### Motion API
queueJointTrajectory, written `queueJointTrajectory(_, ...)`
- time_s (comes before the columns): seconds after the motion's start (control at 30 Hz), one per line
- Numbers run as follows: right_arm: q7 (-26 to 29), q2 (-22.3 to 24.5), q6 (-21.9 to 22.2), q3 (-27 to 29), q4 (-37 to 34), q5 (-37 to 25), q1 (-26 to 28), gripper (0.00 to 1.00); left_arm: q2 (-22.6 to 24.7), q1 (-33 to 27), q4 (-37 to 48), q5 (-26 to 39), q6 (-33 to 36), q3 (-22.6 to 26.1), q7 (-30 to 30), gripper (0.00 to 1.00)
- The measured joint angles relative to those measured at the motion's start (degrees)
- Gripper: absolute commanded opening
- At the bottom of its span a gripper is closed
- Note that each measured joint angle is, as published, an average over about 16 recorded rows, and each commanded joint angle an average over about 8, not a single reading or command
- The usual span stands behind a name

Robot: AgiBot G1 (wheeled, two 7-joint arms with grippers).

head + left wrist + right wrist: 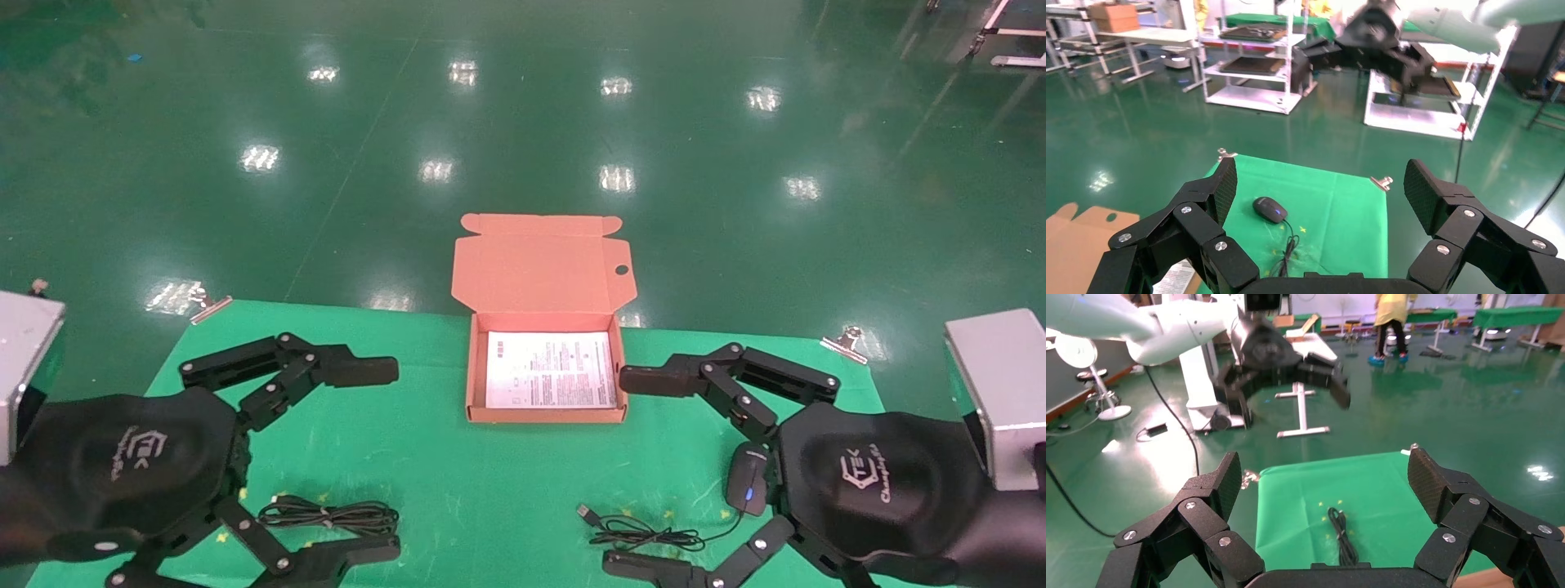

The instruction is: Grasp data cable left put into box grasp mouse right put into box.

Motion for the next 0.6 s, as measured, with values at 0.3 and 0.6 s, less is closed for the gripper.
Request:
queueJointTrajectory(0.3,-1.6,0.4,-0.2,-0.8,1.1,-3.8,1.7,1.00,1.1,-4.2,-0.1,6.2,1.5,3.1,-0.4,1.00)
queueJointTrajectory(0.6,-8.5,-0.3,-1.6,-5.1,3.3,-17.9,8.5,1.00,3.9,-12.3,0.3,19.5,3.0,10.0,-1.7,1.00)
